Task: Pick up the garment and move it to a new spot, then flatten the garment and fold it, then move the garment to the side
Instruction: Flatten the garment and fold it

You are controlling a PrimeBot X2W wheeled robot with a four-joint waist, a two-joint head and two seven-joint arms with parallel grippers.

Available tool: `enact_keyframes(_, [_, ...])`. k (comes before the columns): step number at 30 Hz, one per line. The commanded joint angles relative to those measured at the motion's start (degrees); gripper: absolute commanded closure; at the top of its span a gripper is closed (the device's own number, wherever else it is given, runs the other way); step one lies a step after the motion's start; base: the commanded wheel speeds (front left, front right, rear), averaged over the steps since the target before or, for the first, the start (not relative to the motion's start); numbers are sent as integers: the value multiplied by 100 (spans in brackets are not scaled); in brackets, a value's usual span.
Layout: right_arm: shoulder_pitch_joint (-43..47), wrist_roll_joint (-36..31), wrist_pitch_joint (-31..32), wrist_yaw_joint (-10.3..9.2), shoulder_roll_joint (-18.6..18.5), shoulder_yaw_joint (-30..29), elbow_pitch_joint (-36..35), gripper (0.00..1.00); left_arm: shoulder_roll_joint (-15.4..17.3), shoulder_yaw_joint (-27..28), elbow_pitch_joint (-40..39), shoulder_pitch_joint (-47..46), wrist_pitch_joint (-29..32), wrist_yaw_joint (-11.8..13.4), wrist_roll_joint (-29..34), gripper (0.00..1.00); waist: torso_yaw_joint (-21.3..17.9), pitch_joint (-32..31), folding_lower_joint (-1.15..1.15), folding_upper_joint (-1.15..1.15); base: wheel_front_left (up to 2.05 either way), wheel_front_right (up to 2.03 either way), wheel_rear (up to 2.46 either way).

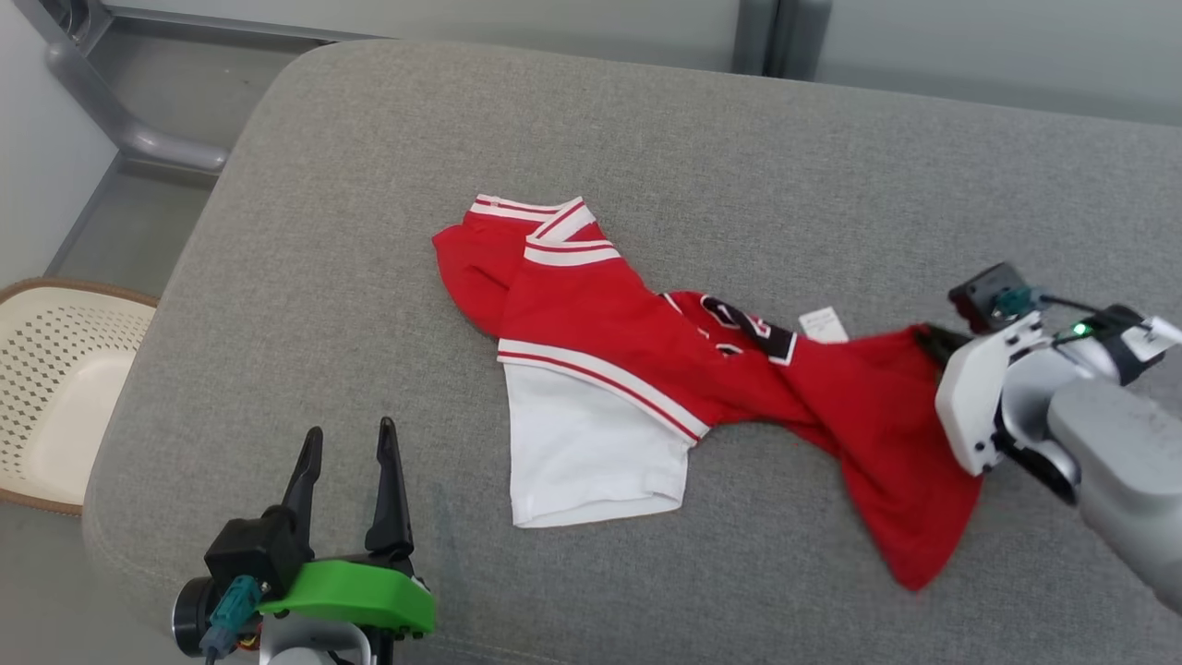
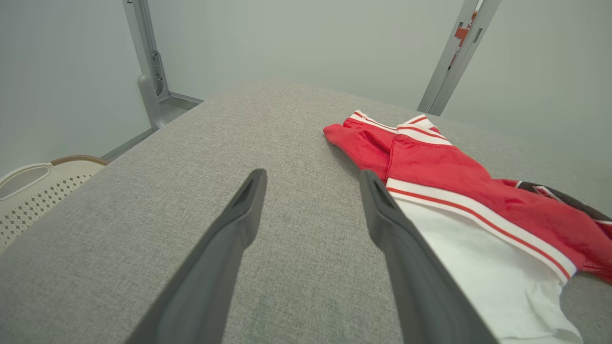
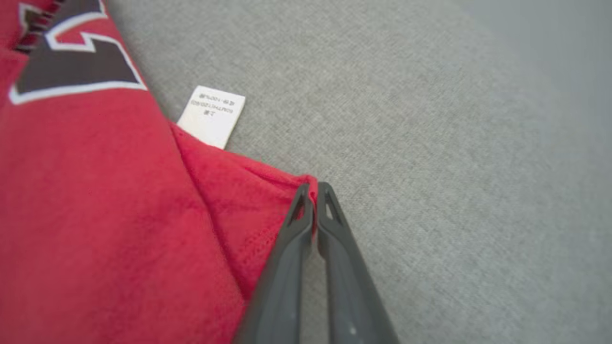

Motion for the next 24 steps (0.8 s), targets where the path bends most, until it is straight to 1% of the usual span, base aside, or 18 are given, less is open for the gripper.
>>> enact_keyframes(1, [-196,-90,-124,-11,-45,-87,135,100,14,-7,-29,-24,1,21,-52,0,9,49,0,0,0,0,0])
enact_keyframes(5, [-627,-307,-422,-11,-145,-363,607,100,14,-42,-71,-111,1,25,-71,0,55,156,0,0,0,0,0])
enact_keyframes(9, [-1002,-530,-581,-11,-212,-519,1060,100,13,-84,-92,-161,1,29,-92,0,134,271,0,0,0,0,0])
enact_keyframes(12, [-1231,-684,-685,-11,-239,-570,1383,100,13,-119,-90,-205,1,27,-85,0,198,360,0,0,0,0,0])
enact_keyframes(14, [-1436,-804,-884,-11,-214,-710,1676,100,13,-145,-92,-248,1,31,-105,0,237,429,0,0,0,0,0])
enact_keyframes(15, [-1501,-844,-979,-11,-175,-785,1820,69,13,-155,-93,-260,1,37,-110,0,245,452,0,0,0,0,0])
enact_keyframes(16, [-1541,-877,-1062,-11,-116,-848,1954,3,13,-162,-91,-271,1,38,-106,0,250,469,0,0,0,0,0])
enact_keyframes(17, [-1599,-921,-1196,-11,-31,-932,2097,0,14,-161,-89,-286,1,45,-86,0,248,484,0,0,0,0,0])
enact_keyframes(20, [-1743,-1026,-1524,-11,226,-1104,2385,0,14,-109,-79,-283,1,64,-57,0,168,472,0,0,0,0,0])
enact_keyframes(24, [-1749,-1017,-1759,-11,526,-1332,2484,0,13,-41,-78,-258,1,35,23,0,-42,368,0,0,0,0,0])
